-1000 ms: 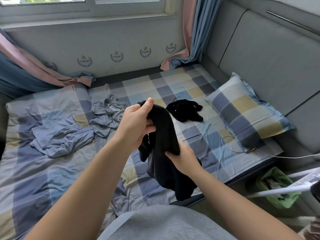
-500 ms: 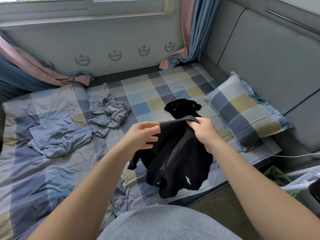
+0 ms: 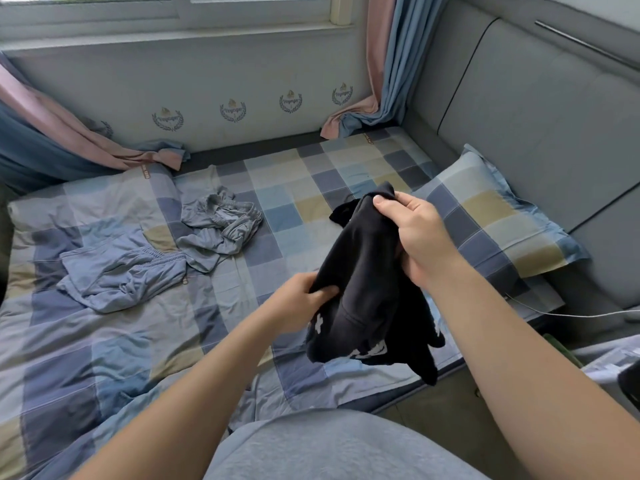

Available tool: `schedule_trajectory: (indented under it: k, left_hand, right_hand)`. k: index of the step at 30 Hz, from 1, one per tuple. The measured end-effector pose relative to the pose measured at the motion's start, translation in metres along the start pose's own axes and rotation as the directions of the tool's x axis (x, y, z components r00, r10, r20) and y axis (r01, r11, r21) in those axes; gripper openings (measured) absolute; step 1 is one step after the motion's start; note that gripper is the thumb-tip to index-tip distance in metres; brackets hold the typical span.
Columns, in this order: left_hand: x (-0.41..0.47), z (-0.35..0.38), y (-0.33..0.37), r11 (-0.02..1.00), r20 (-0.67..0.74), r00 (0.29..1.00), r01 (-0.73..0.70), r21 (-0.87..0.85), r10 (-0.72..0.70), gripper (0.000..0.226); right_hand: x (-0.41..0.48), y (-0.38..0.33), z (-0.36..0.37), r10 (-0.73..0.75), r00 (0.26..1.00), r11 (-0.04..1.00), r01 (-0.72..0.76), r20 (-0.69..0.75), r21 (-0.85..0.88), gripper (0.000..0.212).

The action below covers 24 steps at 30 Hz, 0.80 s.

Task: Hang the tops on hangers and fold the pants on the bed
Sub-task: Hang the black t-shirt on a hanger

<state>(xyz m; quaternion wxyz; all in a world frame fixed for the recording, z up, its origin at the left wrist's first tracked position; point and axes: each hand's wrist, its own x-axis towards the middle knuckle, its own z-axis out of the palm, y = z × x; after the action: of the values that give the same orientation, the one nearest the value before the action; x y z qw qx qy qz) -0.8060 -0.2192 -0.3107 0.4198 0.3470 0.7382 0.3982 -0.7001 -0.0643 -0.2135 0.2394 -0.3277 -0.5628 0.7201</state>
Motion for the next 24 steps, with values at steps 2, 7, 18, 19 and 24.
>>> schedule_trajectory:
  k: [2,7,18,19,24]
  left_hand:
    - [0.000,-0.009,0.005,0.997,-0.094,0.995,0.008,-0.071,-0.014,0.014]
    - [-0.004,-0.034,0.025,0.960,-0.288,0.951,0.027,-0.279,-0.111,0.018]
    - [-0.019,-0.049,0.060,0.773,-0.389,0.896,-0.088,-0.628,-0.214,0.018]
    - [-0.022,-0.050,0.065,0.759,-0.395,0.892,-0.099,-0.644,-0.219,0.018]
    - [-0.036,-0.047,0.090,0.693,-0.391,0.904,-0.169,-0.701,-0.175,0.016]
  right_hand:
    - [0.002,-0.001,-0.006,-0.021,1.000,0.999,0.020,0.019,0.048,0.021]
    - [-0.001,0.001,-0.014,-0.060,0.997,0.994,0.064,0.041,-0.094,0.027]
    - [-0.029,0.053,0.004,0.197,0.952,0.899,-0.080,0.234,-0.431,0.022]
    - [-0.030,0.059,0.006,0.236,0.936,0.870,-0.084,0.260,-0.485,0.027]
    - [-0.035,0.099,0.023,0.390,0.857,0.801,-0.136,0.336,-0.583,0.073]
